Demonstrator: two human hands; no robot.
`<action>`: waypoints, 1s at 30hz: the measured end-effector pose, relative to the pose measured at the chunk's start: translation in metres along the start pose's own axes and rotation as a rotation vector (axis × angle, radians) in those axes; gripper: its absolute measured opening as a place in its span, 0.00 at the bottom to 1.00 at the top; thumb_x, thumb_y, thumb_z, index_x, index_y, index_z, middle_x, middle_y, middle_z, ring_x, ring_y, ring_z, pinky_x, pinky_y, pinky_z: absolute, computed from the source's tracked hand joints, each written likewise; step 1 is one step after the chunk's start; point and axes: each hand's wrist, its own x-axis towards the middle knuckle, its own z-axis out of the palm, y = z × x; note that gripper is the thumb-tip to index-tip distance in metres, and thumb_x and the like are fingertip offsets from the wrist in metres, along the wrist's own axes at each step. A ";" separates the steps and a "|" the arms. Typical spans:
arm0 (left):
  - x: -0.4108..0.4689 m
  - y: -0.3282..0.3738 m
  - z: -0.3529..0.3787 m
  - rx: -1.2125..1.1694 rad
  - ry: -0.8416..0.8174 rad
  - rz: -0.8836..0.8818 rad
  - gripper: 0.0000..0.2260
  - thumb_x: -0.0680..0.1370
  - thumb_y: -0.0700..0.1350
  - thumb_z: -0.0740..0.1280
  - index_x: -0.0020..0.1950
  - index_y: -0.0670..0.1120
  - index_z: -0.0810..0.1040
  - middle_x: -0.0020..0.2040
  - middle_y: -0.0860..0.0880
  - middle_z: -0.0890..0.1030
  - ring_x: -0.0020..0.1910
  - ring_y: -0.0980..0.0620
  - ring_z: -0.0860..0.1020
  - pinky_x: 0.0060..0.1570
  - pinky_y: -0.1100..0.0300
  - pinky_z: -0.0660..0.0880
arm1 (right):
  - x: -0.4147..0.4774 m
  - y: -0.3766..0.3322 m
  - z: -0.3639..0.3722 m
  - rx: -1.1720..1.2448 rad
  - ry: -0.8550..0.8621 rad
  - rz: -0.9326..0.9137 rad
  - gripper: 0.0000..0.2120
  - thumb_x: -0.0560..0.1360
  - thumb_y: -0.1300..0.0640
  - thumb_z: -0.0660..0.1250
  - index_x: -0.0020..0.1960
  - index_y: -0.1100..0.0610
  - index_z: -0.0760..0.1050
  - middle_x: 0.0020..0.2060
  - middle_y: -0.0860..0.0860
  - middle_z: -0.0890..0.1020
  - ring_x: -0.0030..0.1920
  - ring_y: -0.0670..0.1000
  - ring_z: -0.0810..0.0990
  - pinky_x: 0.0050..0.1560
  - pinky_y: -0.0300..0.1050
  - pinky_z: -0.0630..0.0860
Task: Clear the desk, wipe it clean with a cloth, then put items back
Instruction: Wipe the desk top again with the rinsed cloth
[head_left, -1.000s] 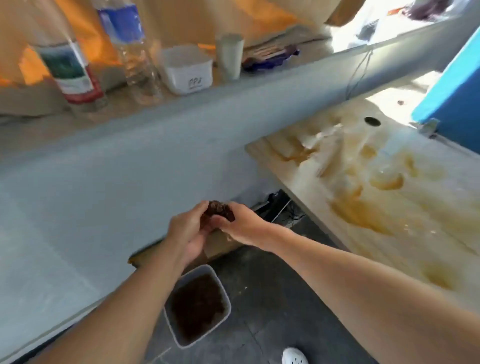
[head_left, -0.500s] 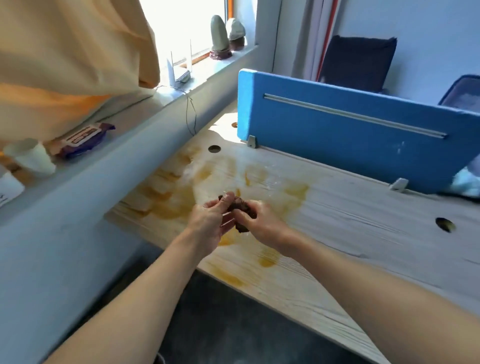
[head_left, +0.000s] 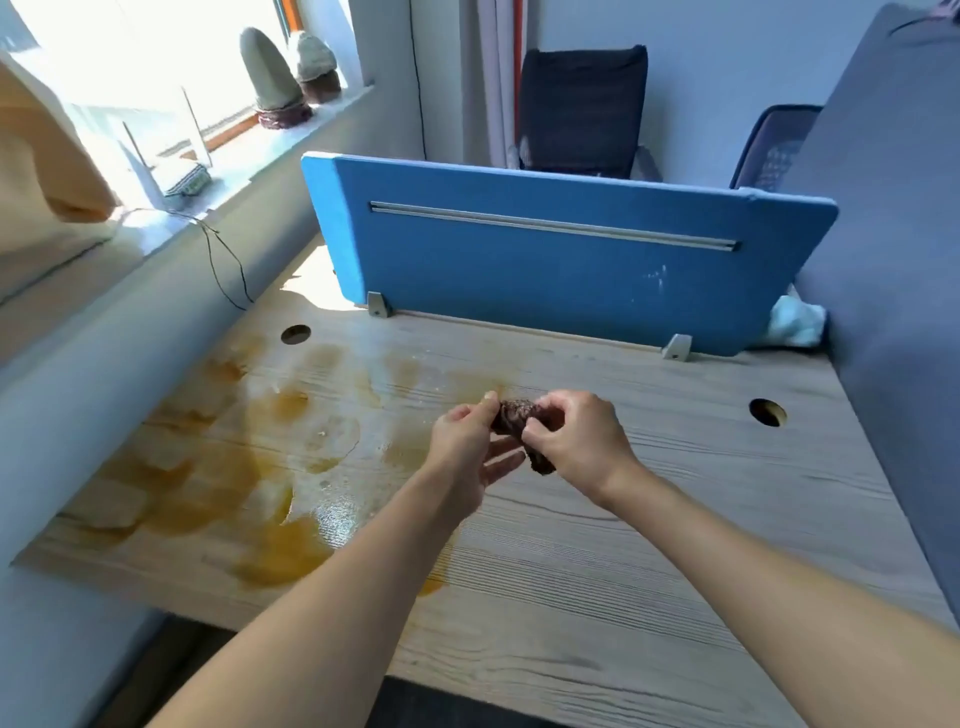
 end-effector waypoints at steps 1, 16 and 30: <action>0.004 -0.002 0.006 0.038 0.006 -0.016 0.11 0.83 0.48 0.63 0.55 0.42 0.77 0.46 0.44 0.84 0.42 0.46 0.84 0.39 0.55 0.80 | 0.001 0.004 -0.003 -0.070 0.004 0.013 0.05 0.73 0.56 0.69 0.45 0.57 0.82 0.36 0.52 0.83 0.38 0.53 0.80 0.39 0.48 0.78; 0.052 -0.013 0.025 0.208 0.142 -0.043 0.15 0.84 0.41 0.61 0.69 0.37 0.70 0.59 0.37 0.78 0.38 0.44 0.81 0.20 0.61 0.75 | 0.001 0.049 -0.021 -0.086 -0.028 0.048 0.05 0.80 0.60 0.63 0.54 0.53 0.68 0.45 0.50 0.77 0.41 0.50 0.79 0.38 0.46 0.77; 0.032 -0.020 0.075 0.203 -0.002 0.016 0.14 0.83 0.47 0.63 0.58 0.36 0.73 0.40 0.41 0.78 0.27 0.49 0.77 0.22 0.59 0.77 | -0.008 0.072 -0.032 0.202 0.147 0.113 0.12 0.81 0.59 0.62 0.40 0.64 0.74 0.31 0.52 0.76 0.32 0.49 0.70 0.33 0.50 0.68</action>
